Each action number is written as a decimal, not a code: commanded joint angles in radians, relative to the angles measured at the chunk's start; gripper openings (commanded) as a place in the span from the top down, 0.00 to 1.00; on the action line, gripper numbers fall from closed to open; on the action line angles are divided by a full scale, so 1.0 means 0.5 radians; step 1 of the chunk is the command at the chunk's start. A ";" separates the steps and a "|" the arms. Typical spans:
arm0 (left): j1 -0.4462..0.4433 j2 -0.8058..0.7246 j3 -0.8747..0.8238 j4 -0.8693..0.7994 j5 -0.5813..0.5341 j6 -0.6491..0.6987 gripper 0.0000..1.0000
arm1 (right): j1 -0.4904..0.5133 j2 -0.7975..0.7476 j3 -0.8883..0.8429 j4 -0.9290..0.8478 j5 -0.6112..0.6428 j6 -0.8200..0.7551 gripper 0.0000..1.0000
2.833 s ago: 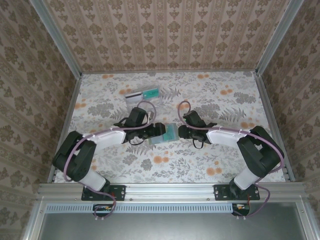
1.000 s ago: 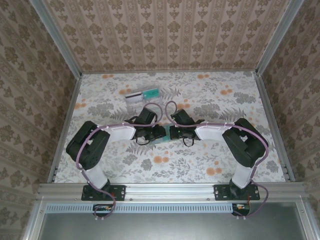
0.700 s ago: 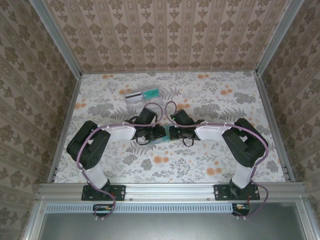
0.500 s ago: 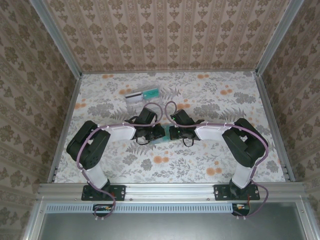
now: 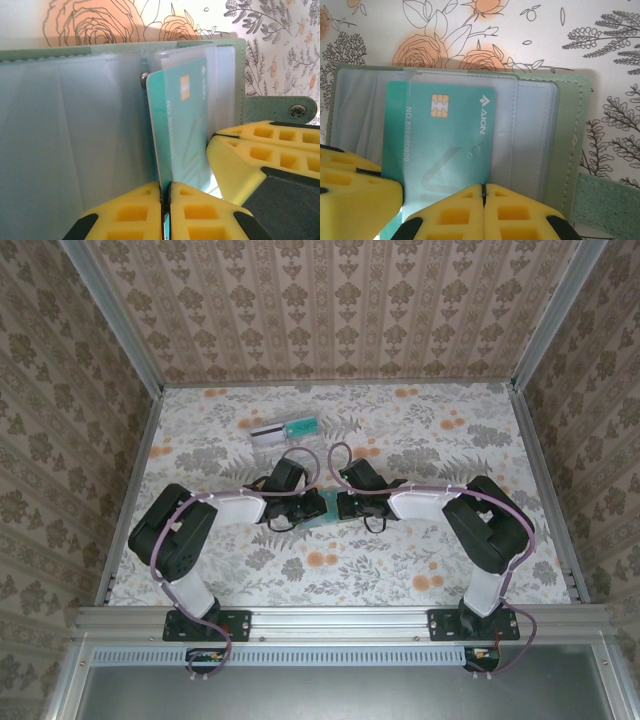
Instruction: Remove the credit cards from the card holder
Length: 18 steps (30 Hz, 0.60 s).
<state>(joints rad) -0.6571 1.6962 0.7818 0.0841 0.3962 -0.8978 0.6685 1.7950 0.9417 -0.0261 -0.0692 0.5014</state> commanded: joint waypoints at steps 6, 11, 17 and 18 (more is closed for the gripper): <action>0.064 -0.102 -0.111 -0.063 0.004 0.014 0.89 | 0.011 0.070 0.012 -0.119 -0.005 0.014 0.92; 0.072 -0.105 -0.127 -0.058 0.024 0.022 0.87 | 0.013 0.074 0.014 -0.124 -0.003 0.013 0.92; 0.114 -0.162 -0.176 -0.082 0.028 0.044 0.87 | 0.012 0.069 0.016 -0.134 0.012 0.013 0.92; 0.123 -0.177 -0.186 -0.088 0.033 0.052 0.87 | 0.012 0.070 0.015 -0.135 0.013 0.010 0.92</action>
<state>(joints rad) -0.6113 1.6413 0.7136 0.0902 0.4129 -0.8963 0.6724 1.7996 0.9466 -0.0273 -0.0719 0.5014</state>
